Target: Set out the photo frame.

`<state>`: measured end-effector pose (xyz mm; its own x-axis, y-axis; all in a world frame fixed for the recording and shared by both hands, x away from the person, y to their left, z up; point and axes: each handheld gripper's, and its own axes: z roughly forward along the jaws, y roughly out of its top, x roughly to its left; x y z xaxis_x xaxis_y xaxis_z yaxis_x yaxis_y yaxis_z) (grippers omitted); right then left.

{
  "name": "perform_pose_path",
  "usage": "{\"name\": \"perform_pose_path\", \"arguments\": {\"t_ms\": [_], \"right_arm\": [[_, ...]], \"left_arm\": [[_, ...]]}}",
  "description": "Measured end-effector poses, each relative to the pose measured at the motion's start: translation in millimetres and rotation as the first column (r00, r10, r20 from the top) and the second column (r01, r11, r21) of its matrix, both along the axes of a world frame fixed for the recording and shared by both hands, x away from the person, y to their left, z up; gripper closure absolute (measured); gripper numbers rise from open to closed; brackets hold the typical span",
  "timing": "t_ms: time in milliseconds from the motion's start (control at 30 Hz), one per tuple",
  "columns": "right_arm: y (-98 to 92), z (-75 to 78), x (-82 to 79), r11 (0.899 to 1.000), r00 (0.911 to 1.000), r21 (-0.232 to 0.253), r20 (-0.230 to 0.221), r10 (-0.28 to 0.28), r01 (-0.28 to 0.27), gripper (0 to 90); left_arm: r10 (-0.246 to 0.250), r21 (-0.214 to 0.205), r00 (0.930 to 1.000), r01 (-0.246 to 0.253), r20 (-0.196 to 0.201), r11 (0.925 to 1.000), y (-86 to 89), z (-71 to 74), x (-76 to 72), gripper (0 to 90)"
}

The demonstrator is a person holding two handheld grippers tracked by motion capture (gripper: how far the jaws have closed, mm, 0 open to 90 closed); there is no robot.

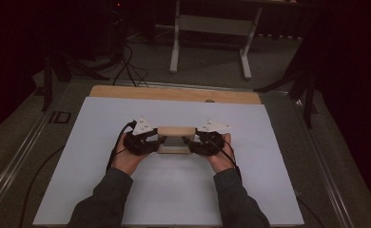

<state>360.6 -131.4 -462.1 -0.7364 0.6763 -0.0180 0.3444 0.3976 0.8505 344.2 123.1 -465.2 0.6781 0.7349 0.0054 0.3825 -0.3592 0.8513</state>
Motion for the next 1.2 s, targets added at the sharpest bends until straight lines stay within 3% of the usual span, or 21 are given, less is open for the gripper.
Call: {"name": "perform_pose_path", "arguments": {"t_ms": [367, 600, 900, 1000, 1200], "right_arm": [[5.9, -1.7, 8.5, 1.0, 0.9997, 0.009, -0.022, -0.011, 0.012, 45.7], [6.3, -8.9, 15.1, 1.0, 0.999, -0.004, -0.043, -0.017, 0.016, 45.6], [8.7, -12.4, 19.0, 1.0, 0.9987, 0.006, -0.043, -0.029, 0.029, 46.4], [7.2, -13.5, 22.3, 1.0, 0.9985, 0.017, -0.049, -0.025, 0.025, 47.3], [4.7, -16.1, 26.5, 0.999, 0.9979, 0.025, -0.056, -0.034, 0.035, 50.0]], "left_arm": [[0.004, 0.015, 1.0, -0.004, 0.008, 0.9999, 1.5, -0.5, 7.9, 54.4], [0.015, 0.034, 0.9997, -0.015, -0.021, 0.9993, -1.6, -7.7, 15.6, 53.5], [0.033, 0.01, 0.9989, -0.033, -0.033, 0.9994, 0.1, -12.2, 21.0, 51.9], [0.048, -0.024, 0.9976, -0.049, -0.05, 0.9985, 0.6, -14.3, 24.4, 51.1], [0.062, -0.022, 0.9955, -0.064, -0.071, 0.9977, -1.0, -19.1, 28.7, 49.8]]}}
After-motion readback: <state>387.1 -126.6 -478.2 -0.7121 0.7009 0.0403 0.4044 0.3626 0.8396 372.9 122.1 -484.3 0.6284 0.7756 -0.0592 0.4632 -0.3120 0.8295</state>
